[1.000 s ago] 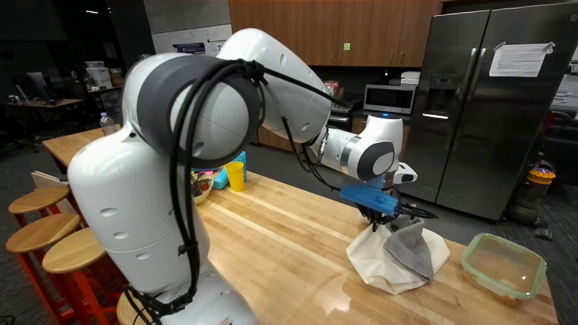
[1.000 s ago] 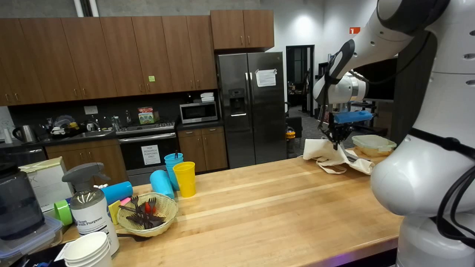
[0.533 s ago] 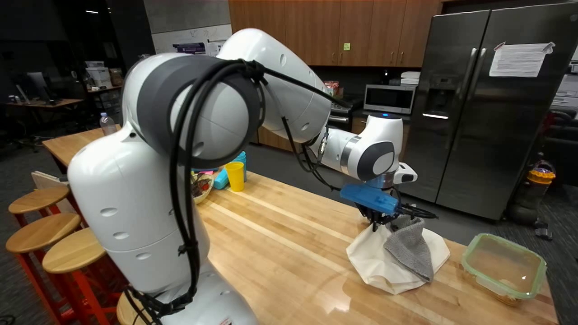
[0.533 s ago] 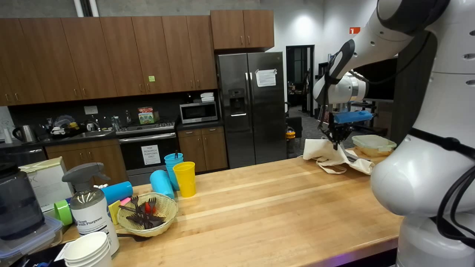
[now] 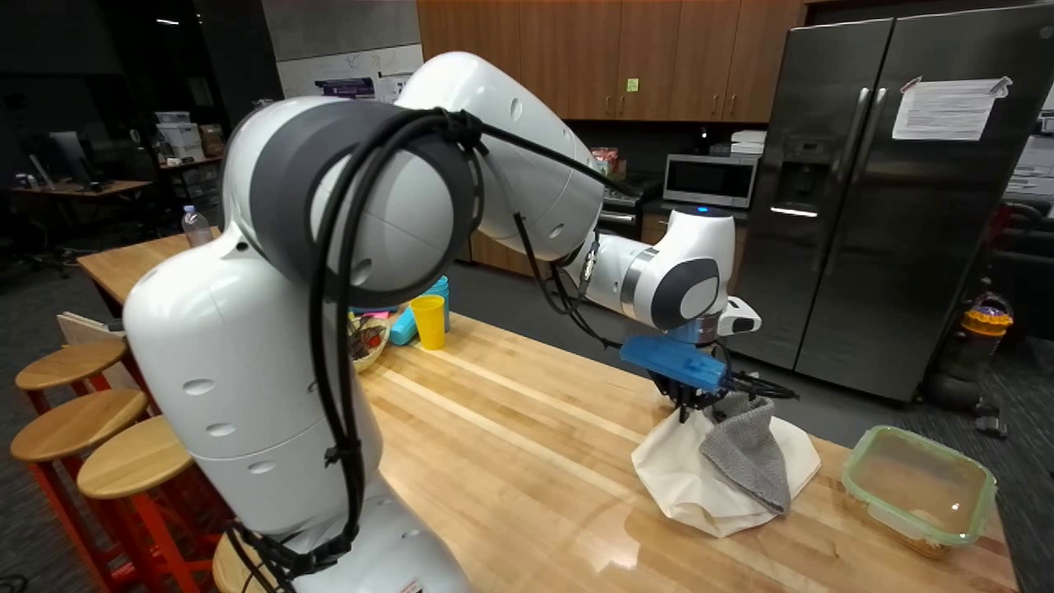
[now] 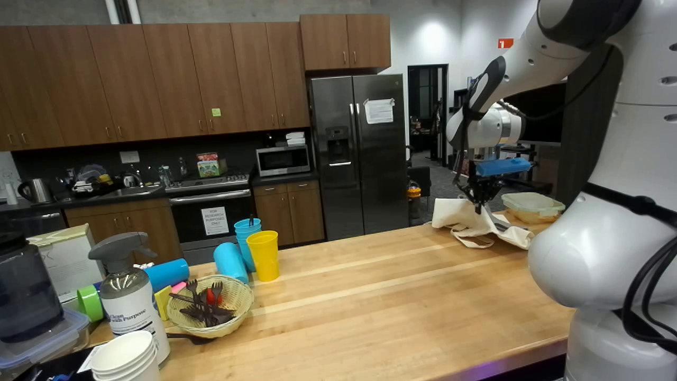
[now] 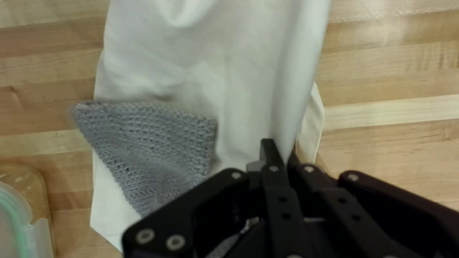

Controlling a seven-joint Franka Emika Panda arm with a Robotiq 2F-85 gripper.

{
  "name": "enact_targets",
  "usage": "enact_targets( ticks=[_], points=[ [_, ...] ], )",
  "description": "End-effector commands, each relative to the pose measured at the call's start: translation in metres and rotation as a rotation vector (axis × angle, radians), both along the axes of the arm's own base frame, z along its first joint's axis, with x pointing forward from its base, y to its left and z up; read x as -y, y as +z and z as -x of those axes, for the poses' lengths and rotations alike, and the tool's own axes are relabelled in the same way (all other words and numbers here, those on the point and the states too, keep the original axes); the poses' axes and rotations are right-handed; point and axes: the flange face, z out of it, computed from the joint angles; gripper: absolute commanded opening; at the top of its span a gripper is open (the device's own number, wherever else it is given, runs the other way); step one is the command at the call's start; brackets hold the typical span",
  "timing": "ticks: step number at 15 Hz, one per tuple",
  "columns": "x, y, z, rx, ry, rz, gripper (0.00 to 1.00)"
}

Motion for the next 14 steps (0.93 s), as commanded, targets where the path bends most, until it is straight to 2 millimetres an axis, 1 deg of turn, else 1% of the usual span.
enact_targets(
  ticks=[1,6,7,9,12,14],
  points=[
    [0.0,0.0,0.0,-0.001,0.0,0.0,0.04],
    [0.0,0.0,0.0,-0.001,0.0,0.0,0.04],
    [-0.001,0.001,0.0,-0.001,0.001,-0.003,0.01],
    [-0.004,0.002,-0.001,0.003,0.006,-0.006,0.01],
    [-0.015,0.01,-0.002,0.024,0.021,0.0,0.01],
    [-0.025,0.019,-0.003,0.045,0.034,0.006,0.01]
  ],
)
